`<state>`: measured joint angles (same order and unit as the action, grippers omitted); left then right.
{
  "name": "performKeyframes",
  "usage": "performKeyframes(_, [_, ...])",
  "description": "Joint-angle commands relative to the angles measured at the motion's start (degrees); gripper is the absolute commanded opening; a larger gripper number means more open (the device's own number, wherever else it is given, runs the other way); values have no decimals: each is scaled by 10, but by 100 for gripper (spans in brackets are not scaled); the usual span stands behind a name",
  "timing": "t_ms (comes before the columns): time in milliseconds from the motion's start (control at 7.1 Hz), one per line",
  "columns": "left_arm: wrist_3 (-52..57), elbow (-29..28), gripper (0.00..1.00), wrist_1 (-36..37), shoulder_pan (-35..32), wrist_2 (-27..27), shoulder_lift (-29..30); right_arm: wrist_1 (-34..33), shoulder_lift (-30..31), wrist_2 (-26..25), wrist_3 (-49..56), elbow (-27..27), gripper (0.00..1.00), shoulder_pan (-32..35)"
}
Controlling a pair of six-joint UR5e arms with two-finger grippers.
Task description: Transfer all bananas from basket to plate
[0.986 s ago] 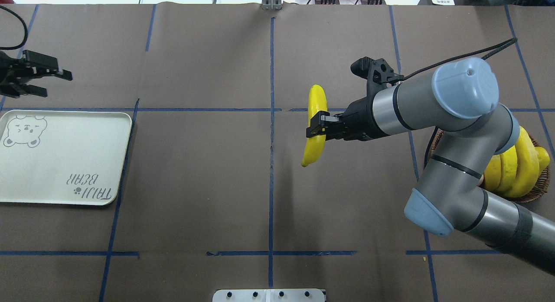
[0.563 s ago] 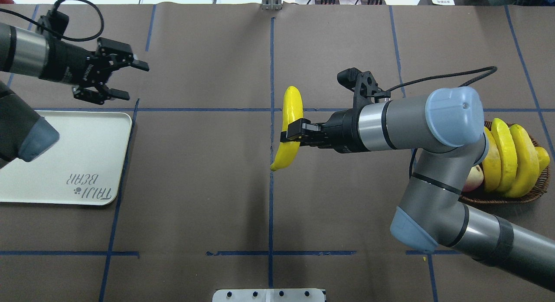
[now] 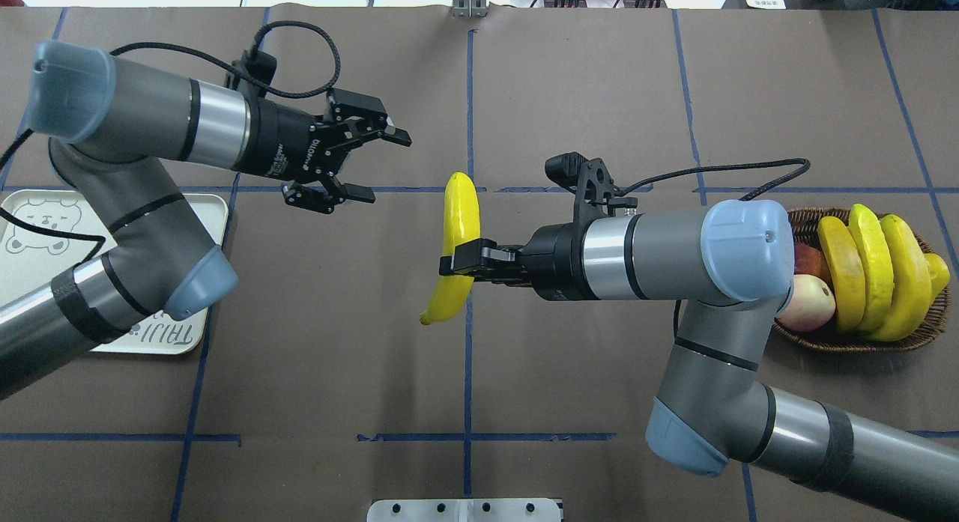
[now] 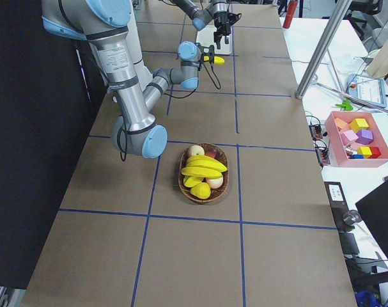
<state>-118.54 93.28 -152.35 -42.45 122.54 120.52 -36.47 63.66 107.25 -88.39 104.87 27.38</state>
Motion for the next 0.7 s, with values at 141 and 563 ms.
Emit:
performKeyframes(141, [1,-2,97,0,62,-59,10,1,-4,-2,-1,0,3,-11])
performKeyframes(563, [3,1,96,-4,74,-62,15,0,-4,-3,-1,0,3,-11])
